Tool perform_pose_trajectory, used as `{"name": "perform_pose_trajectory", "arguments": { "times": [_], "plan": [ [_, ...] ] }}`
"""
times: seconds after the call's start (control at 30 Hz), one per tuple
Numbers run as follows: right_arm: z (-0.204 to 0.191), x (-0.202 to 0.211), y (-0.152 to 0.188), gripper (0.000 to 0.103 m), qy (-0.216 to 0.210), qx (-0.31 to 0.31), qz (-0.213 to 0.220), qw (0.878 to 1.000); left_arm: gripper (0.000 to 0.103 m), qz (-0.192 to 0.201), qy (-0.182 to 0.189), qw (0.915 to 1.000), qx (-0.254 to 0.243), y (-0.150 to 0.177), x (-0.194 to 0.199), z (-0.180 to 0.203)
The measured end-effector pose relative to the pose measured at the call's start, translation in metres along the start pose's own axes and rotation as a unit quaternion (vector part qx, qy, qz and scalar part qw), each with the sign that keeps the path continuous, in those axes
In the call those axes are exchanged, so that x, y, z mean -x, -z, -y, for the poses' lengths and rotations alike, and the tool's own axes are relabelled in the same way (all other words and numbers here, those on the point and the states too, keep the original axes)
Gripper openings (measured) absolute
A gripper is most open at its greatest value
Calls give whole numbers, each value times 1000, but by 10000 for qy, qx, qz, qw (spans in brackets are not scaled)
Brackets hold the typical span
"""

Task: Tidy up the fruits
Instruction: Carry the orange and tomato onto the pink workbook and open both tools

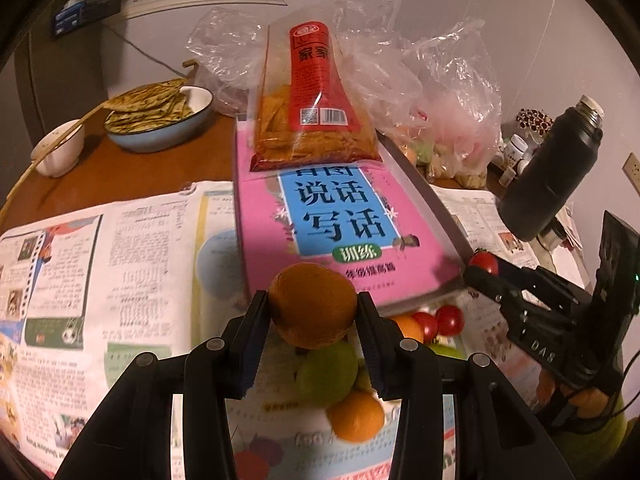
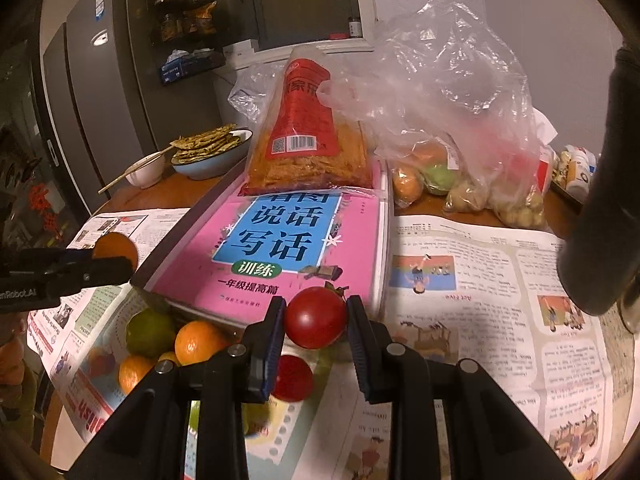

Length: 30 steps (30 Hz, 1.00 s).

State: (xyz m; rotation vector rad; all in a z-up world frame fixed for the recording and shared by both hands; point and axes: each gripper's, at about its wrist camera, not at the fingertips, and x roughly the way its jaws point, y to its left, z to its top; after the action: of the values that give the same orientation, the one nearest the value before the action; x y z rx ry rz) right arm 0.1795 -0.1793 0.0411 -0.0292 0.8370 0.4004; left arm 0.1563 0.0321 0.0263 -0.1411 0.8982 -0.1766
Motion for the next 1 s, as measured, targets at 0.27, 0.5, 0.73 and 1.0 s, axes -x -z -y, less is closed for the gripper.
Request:
{"name": "perform_pose_trajectory", "arguments": {
  "times": [0.27, 0.5, 0.73, 1.0],
  "plan": [
    [2, -19, -6, 31, -65, -43, -149, 9999, 45, -253, -65, 9996, -96, -15, -33, 8],
    [3, -31, -10, 31, -85, -33, -233, 9997, 45, -419, -217, 9987, -168, -12, -53, 9],
    [0, -40, -14, 31, -44, 94, -298, 9995, 45, -539, -300, 9979, -213, -10, -63, 7],
    [-3, -49, -13, 31, -30, 166, -459, 9988, 45, -549, -308, 9978, -217, -8, -65, 6]
  ]
}}
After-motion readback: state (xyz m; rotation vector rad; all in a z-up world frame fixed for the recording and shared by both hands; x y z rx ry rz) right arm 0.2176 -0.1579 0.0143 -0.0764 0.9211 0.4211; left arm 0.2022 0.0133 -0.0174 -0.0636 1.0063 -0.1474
